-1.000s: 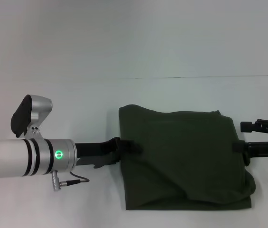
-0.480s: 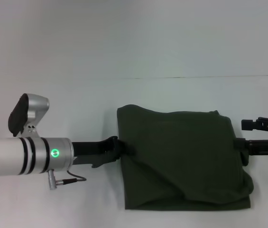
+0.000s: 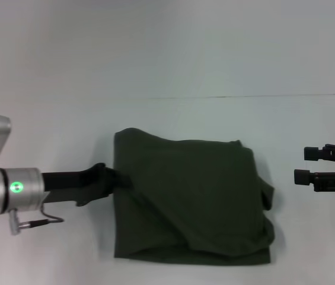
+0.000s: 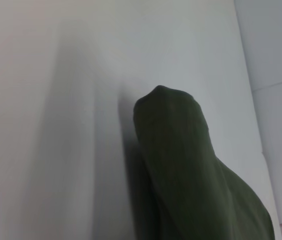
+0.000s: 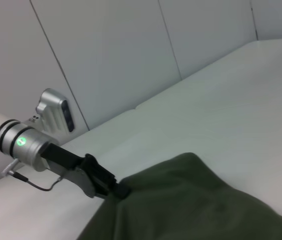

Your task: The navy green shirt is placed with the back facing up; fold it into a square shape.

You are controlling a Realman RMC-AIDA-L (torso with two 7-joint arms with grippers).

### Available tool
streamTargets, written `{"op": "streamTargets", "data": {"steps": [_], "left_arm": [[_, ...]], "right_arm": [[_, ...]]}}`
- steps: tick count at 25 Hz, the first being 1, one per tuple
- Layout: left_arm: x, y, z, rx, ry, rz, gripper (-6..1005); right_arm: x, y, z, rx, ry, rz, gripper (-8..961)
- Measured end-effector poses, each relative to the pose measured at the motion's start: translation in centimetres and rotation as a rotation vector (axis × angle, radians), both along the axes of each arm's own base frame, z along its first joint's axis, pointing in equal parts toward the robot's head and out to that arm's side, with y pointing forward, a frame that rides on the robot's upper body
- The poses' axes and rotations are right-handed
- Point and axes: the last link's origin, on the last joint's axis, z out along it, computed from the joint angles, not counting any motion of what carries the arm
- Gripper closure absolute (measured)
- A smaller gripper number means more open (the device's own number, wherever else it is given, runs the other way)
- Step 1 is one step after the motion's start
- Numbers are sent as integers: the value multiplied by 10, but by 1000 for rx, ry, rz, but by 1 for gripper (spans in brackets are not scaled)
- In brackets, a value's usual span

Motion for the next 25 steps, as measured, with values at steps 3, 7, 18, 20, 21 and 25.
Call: {"op": "streamTargets", "data": {"steps": [3,7,18,20,21,25], "left_arm": [[-6,-5,10,-20,16,-6,856],[-14,-8,19,-36,33,-2,855],[-12,-1,24,28,72,-84,763],[-10,3,29,67,101,-155,697],[-10,4,33,93,117,-197,670],[-10,9,42,159,161,-293,565]], "right_arm": [[-1,0,1,-1,5,1,29],[-2,1,1,-1,7,3,29],[-6,2,-4,-6,13,14,28],[-6,3,-6,-2,12,16,28],[-6,3,-7,-1,13,17,28],[-6,4,-11,16,2,23,28]]}}
